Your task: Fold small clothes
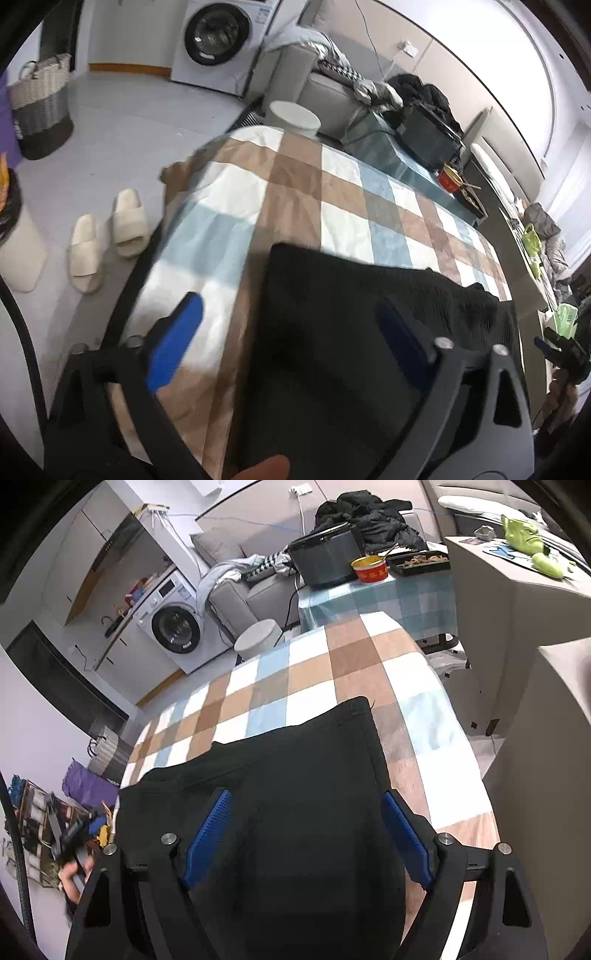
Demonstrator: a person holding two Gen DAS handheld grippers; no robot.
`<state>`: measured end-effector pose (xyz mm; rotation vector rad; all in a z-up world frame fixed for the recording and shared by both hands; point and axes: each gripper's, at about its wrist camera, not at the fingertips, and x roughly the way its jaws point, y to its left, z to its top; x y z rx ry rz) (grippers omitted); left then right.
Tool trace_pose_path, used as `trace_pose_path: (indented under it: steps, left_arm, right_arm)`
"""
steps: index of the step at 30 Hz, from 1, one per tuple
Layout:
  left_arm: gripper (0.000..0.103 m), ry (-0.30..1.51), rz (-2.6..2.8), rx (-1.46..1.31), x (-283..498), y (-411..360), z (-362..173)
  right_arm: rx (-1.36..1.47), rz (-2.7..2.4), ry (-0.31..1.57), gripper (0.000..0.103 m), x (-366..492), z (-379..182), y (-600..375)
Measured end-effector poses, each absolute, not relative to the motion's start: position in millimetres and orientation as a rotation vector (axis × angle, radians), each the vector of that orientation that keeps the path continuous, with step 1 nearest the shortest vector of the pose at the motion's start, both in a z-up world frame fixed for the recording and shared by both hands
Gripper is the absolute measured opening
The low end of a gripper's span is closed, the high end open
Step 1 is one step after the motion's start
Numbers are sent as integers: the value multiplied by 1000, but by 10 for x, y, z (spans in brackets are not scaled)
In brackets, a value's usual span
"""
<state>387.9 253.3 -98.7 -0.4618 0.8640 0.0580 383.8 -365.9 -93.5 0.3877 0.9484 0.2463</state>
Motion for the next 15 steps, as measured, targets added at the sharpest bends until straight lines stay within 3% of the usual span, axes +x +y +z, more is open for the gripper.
trace_pose_path:
  steps: [5,7,9,12,15]
  left_arm:
    - [75,932,25,-449,4306,2499,-1193]
    - [62,928,-2,-445,4358,2451,-1242]
    - [36,909,4,-426,4379,2401,-1253]
    - [7,888,-31,-434,4350,2372,-1255]
    - [5,844,-35,-437,4290,2389,-1197]
  right_arm:
    - [360,258,977,85,4026,-1069,-3628]
    - [352,247,985,85,4086,-1106,-3629]
    - [354,238,984,85,4108,-1134,-3641]
    - [353,217,984,85,4214,-1194,-3685]
    - [370,199,981,80,4358,-1271,-3747]
